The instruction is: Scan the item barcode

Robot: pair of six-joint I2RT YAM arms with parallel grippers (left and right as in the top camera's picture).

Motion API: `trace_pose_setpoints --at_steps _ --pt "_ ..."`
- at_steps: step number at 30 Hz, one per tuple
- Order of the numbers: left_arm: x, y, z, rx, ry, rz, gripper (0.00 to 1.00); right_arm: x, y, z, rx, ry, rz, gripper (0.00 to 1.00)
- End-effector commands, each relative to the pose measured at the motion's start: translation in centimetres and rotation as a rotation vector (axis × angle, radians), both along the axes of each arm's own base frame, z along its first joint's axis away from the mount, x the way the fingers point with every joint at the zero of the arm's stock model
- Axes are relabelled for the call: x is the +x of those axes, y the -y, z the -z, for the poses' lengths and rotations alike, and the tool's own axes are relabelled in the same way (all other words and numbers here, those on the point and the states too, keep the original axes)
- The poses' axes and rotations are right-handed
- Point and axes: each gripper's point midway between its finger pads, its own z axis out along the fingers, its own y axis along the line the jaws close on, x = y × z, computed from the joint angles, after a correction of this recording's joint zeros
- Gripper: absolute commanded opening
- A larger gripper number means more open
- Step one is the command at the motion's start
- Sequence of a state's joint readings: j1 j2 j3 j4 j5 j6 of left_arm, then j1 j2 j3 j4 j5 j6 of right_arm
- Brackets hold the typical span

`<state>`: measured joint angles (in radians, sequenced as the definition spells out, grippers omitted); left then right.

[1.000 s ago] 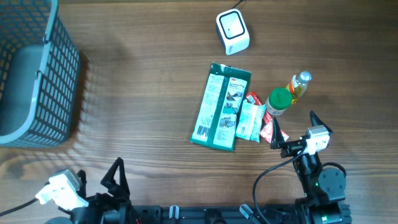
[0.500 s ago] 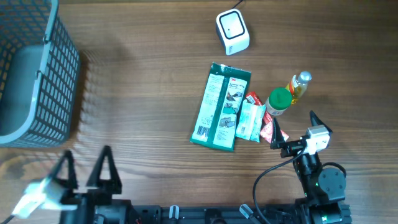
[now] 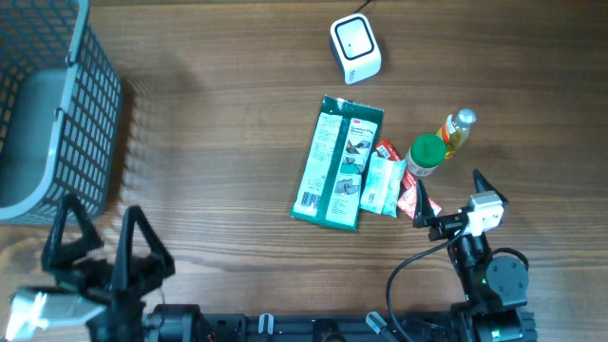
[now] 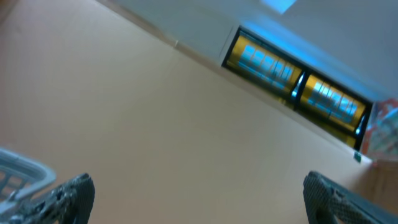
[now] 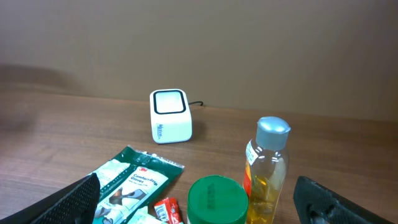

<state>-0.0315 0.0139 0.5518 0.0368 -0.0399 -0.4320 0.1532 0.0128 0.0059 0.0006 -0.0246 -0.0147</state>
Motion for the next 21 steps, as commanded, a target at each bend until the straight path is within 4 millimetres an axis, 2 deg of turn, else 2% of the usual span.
trace_pose_setpoints --at_steps 1,7,10,13,15,18,21 --pt "2.8 -0.3 3.6 0.0 0.018 -0.021 1.0 0.0 0.2 -0.3 0.02 0.01 0.008 1.0" --pt "6.5 -0.3 11.3 0.001 -0.026 -0.024 1.0 0.0 0.2 -0.3 0.02 0.01 0.009 1.0" --pt "7.7 -0.4 14.0 0.003 -0.097 -0.028 1.0 0.0 0.2 -0.3 0.019 0.009 0.009 1.0" --pt "8.8 -0.7 16.6 0.004 -0.213 -0.049 1.0 0.0 0.2 -0.3 0.019 0.009 0.008 1.0" --pt "9.9 -0.8 20.0 0.006 -0.359 -0.057 1.0 0.0 0.2 -0.3 0.019 0.009 0.009 0.99" --pt "10.4 -0.8 24.2 0.062 -0.532 -0.073 1.0 0.0 0.2 -0.3 0.019 0.009 0.008 1.0" --pt "10.4 -0.7 27.0 0.153 -0.648 -0.081 1.0 0.0 0.2 -0.3 0.019 0.009 0.008 1.0"
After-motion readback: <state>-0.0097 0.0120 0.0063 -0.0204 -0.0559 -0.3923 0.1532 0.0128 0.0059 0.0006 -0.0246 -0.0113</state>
